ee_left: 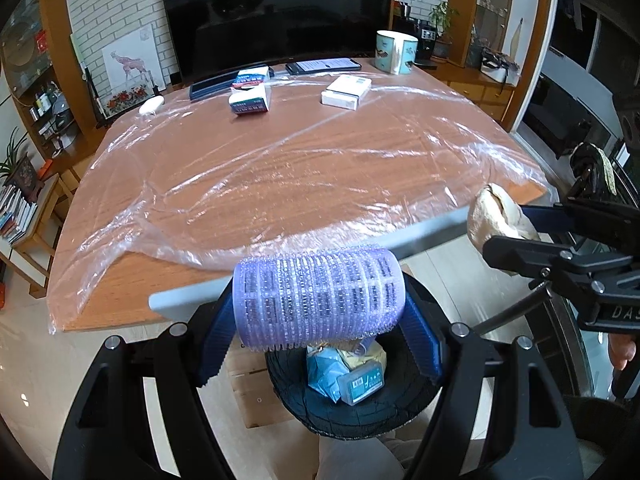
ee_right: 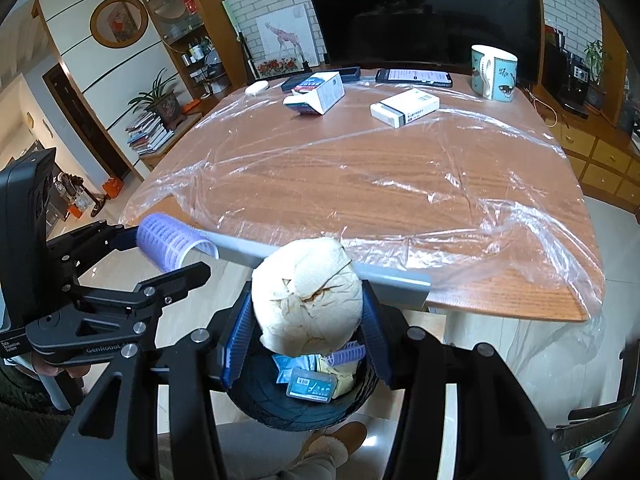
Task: Collect trash
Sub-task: 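Carry the lavender roller and white paper ball over the black trash bin, then open the left tool while the right tool opens, dropping roller and paper ball into bin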
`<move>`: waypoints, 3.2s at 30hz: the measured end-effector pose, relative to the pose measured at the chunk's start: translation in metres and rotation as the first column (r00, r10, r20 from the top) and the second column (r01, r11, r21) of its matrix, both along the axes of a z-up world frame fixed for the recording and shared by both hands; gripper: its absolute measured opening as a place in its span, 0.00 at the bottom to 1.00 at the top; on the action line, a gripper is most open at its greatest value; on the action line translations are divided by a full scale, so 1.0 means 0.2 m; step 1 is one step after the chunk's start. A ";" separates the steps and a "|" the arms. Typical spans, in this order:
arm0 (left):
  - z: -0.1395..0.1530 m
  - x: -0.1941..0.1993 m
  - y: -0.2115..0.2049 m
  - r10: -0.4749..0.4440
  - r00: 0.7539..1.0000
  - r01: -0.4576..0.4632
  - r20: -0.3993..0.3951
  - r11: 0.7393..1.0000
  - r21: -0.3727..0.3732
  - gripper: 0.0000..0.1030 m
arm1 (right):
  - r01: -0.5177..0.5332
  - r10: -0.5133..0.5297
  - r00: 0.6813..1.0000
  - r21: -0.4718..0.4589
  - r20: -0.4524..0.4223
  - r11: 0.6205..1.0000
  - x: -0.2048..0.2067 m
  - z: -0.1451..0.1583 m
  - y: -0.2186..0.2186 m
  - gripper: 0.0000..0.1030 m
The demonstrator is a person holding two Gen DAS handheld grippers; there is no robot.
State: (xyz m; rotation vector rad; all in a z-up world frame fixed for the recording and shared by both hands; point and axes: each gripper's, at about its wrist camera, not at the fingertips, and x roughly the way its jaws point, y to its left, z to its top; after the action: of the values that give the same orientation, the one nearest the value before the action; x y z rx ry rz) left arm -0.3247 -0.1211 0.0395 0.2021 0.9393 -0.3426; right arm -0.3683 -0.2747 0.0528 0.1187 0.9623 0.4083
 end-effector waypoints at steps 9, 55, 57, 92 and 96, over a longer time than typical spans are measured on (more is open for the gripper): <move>-0.05 -0.06 -0.02 -0.013 1.000 0.013 -0.023 1.000 0.018 0.73 | -0.029 0.029 0.999 -0.010 -0.028 1.000 -0.03 -0.05 0.02 0.49; -0.48 0.00 -0.03 -0.001 0.984 0.032 -0.180 0.985 0.168 0.73 | -0.092 0.068 0.979 -0.118 -0.191 0.989 0.04 -0.47 0.15 0.49; -0.49 0.02 -0.02 0.002 0.982 0.031 -0.186 0.985 0.171 0.73 | -0.091 0.066 0.978 -0.119 -0.197 0.989 0.05 -0.49 0.16 0.49; -0.60 0.08 -0.04 0.001 0.972 0.050 -0.234 0.976 0.213 0.78 | -0.016 -0.016 0.963 -0.118 -0.269 0.993 0.09 -0.61 0.08 0.68; -0.57 0.06 -0.01 0.004 0.976 0.041 -0.216 0.978 0.203 0.80 | 0.019 -0.046 0.964 -0.109 -0.260 0.994 0.07 -0.55 0.01 0.69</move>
State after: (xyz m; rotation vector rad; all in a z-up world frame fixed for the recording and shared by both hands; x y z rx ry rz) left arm -0.3119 -0.1228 -0.0737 0.3700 1.1890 -0.2871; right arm -0.3552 -0.2726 -0.0574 0.0939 1.2398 0.3150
